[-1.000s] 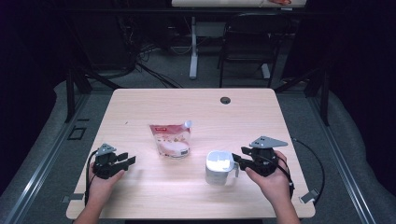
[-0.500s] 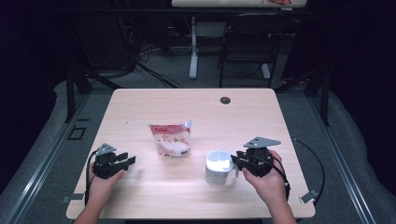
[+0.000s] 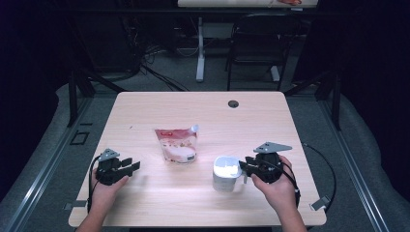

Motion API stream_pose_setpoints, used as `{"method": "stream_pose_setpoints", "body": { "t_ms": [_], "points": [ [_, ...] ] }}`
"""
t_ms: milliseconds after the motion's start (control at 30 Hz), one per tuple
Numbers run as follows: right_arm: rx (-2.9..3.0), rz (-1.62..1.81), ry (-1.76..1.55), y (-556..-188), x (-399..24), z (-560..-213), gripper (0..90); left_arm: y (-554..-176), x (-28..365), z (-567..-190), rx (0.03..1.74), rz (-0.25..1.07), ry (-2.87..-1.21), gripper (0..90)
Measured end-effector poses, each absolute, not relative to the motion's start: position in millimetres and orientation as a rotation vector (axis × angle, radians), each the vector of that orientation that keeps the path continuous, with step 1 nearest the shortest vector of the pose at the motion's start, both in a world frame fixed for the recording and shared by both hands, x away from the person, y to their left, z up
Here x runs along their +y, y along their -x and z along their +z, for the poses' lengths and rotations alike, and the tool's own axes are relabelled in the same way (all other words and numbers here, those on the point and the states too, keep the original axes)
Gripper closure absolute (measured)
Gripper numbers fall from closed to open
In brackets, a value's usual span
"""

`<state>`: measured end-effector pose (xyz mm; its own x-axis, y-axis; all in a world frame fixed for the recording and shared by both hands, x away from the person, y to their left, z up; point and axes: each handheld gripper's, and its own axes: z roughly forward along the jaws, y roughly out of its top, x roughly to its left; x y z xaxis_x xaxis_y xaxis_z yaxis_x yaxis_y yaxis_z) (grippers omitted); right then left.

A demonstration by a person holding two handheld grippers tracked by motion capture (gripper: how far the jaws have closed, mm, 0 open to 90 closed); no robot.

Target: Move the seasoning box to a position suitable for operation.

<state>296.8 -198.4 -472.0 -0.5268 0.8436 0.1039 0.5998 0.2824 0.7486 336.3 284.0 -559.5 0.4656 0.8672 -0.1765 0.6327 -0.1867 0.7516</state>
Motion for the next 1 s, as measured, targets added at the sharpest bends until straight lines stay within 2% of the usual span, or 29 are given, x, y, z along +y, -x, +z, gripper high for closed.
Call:
{"method": "stream_pose_setpoints", "body": {
  "t_ms": [533, 1000],
  "points": [
    [2.246, 1.117, -1.319, -295.7, -201.8, -472.7, 76.1, -336.5, 284.5, -559.5, 1.251, 0.371, -1.915, 55.3],
    [2.254, 1.14, -1.319, -295.3, -197.6, -473.4, 75.7, -336.6, 284.4, -559.3, 1.255, 0.366, -1.922, 55.3]
  ]
}}
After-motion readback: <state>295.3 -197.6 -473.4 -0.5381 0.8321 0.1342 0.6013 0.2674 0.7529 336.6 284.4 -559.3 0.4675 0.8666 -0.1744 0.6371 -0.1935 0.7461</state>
